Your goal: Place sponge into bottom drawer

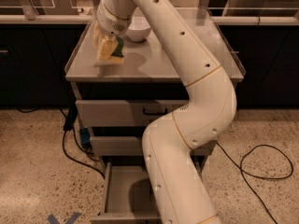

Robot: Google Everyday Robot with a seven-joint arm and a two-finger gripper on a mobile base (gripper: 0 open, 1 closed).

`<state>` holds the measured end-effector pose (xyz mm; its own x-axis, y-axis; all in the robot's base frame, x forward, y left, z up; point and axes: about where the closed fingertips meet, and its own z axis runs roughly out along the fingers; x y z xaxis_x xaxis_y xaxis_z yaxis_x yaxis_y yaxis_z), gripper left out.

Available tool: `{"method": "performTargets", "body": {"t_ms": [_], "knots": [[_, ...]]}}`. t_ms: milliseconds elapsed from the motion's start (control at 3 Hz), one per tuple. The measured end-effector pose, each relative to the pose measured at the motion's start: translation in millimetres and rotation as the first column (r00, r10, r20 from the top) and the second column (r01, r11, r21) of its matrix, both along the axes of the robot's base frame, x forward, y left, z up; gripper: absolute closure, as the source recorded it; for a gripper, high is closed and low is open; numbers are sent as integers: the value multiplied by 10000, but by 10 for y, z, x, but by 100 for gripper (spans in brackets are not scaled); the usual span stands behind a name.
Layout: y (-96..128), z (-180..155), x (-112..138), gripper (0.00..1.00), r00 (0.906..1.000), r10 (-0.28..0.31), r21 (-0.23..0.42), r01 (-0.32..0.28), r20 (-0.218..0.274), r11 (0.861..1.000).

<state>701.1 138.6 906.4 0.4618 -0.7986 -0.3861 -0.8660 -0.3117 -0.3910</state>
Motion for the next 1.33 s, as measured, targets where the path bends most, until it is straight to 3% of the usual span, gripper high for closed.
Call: {"method": "performTargets", "body": {"t_ms": [333,1000,1333], "knots": [[19,373,-378,100,9996,259,504,-254,-96,9984],[-5,676,-1168,100,9965,-487,808,542,-679,9953],[125,749,-1194,100,9965,-554,1307,632,-631,9894]]}}
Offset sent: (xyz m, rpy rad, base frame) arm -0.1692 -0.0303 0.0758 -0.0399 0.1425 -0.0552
